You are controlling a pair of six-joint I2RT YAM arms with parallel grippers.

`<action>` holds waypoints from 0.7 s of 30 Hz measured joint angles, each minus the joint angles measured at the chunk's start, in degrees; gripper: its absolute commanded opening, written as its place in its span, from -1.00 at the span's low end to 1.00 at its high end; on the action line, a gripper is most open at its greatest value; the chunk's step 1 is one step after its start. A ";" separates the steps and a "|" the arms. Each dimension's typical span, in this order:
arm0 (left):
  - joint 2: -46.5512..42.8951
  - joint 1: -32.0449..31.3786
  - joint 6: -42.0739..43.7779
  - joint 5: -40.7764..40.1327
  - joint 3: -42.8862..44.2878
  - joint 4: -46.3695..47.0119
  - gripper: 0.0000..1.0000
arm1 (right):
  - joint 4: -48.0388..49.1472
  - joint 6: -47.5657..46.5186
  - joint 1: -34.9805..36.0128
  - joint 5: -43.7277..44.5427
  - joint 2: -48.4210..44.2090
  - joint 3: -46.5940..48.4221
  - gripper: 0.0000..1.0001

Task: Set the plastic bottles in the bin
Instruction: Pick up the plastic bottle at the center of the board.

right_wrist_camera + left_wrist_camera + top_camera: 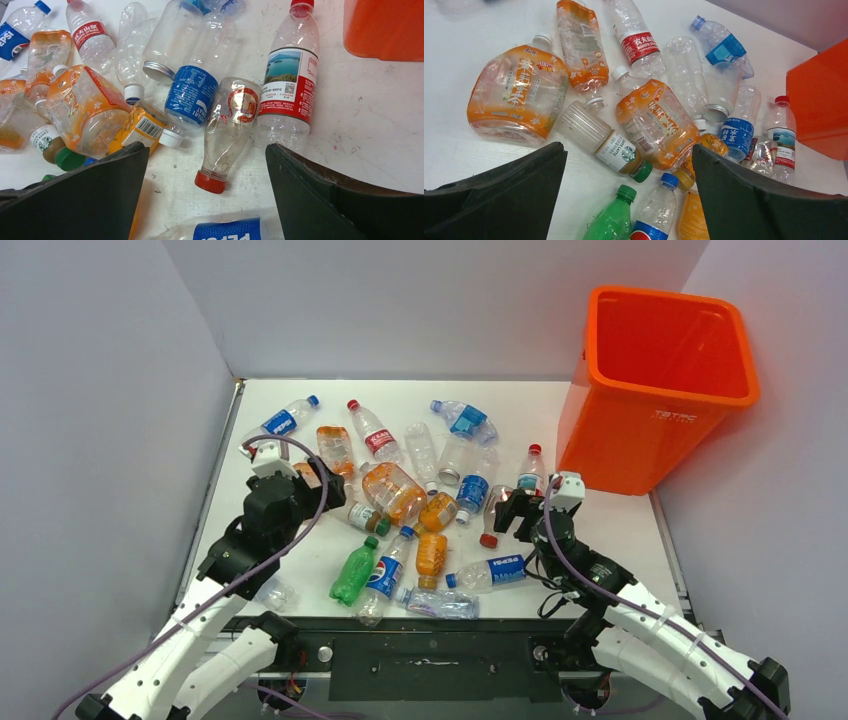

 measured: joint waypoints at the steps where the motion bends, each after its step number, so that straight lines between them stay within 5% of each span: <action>1: -0.61 0.00 0.48 0.04 -0.17 0.55 0.92 | -0.70 0.00 0.00 0.13 0.26 0.55 0.79; 14: -3.93 0.00 6.19 0.57 -2.86 2.58 0.93 | -14.01 7.37 -0.66 5.57 1.42 7.19 0.79; 21: -3.19 0.00 7.23 2.27 -2.86 2.60 0.92 | -18.45 15.89 -9.35 2.56 1.60 5.25 0.81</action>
